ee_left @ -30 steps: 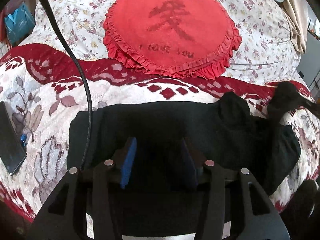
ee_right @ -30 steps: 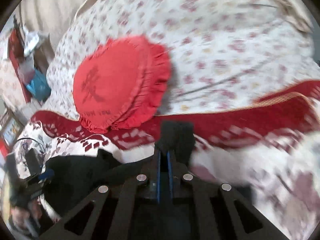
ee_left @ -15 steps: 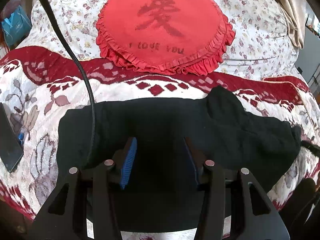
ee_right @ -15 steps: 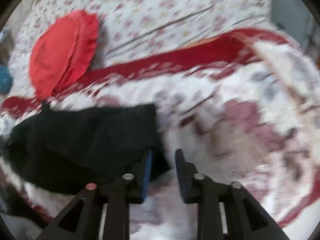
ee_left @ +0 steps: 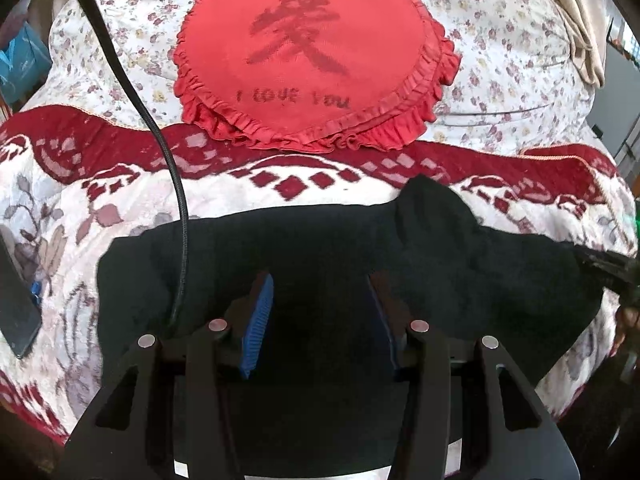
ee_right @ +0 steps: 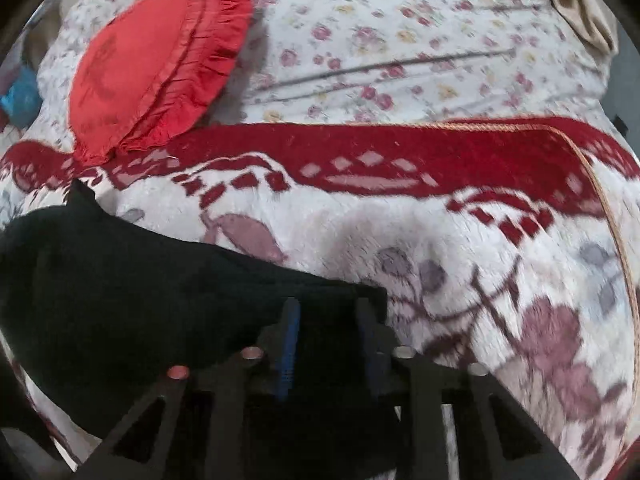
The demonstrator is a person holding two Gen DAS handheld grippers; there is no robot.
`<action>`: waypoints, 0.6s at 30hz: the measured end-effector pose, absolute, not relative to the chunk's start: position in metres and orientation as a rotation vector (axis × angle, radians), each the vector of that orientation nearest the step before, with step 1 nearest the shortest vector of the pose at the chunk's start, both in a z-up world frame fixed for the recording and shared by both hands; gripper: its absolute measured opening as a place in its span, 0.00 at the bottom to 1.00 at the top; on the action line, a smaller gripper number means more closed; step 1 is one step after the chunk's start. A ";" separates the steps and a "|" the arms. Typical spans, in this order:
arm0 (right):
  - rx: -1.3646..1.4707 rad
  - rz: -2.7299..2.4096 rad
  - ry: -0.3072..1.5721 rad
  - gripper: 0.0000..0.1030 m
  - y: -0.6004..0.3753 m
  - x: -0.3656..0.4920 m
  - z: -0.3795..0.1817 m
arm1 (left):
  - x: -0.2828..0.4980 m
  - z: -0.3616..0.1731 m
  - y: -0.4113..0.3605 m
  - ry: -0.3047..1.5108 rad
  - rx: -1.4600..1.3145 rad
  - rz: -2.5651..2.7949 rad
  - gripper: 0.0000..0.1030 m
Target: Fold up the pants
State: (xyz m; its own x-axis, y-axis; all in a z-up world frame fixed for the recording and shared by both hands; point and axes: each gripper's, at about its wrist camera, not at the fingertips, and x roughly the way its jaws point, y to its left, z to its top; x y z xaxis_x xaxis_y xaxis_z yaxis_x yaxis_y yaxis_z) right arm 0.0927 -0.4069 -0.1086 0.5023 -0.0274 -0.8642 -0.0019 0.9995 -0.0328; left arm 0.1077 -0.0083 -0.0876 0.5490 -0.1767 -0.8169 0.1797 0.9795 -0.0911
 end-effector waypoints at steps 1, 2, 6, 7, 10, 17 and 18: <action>-0.038 -0.017 1.038 0.06 -0.408 0.092 -0.104 | 0.108 -0.088 -0.003 0.965 0.005 -0.198 0.45; -0.043 -0.024 1.023 0.05 -0.410 0.091 -0.100 | 0.109 -0.088 0.001 0.963 0.003 -0.189 0.45; 0.002 -0.080 0.962 0.04 -0.429 0.090 -0.089 | 0.111 -0.086 0.027 0.940 -0.052 -0.119 0.45; 0.003 -0.086 0.989 0.04 -0.430 0.094 -0.098 | 0.111 -0.087 0.033 0.939 -0.068 -0.103 0.45; -0.024 -0.130 0.990 0.06 -0.427 0.096 -0.108 | 0.111 -0.087 0.047 0.945 -0.101 -0.073 0.45; 0.067 -0.016 0.868 0.22 -0.382 0.093 -0.061 | 0.103 -0.085 0.064 0.926 -0.086 -0.022 0.45; 0.094 0.089 0.862 0.23 -0.362 0.099 -0.059 | 0.104 -0.086 0.066 0.927 -0.089 -0.012 0.45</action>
State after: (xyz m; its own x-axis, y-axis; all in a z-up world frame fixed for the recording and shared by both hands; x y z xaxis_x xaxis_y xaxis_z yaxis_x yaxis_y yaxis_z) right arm 0.0989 -0.3616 -0.0588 0.6478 0.1160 -0.7529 -0.0402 0.9922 0.1183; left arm 0.1039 0.0661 -0.0862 0.6005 -0.0491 -0.7981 -0.0278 0.9962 -0.0822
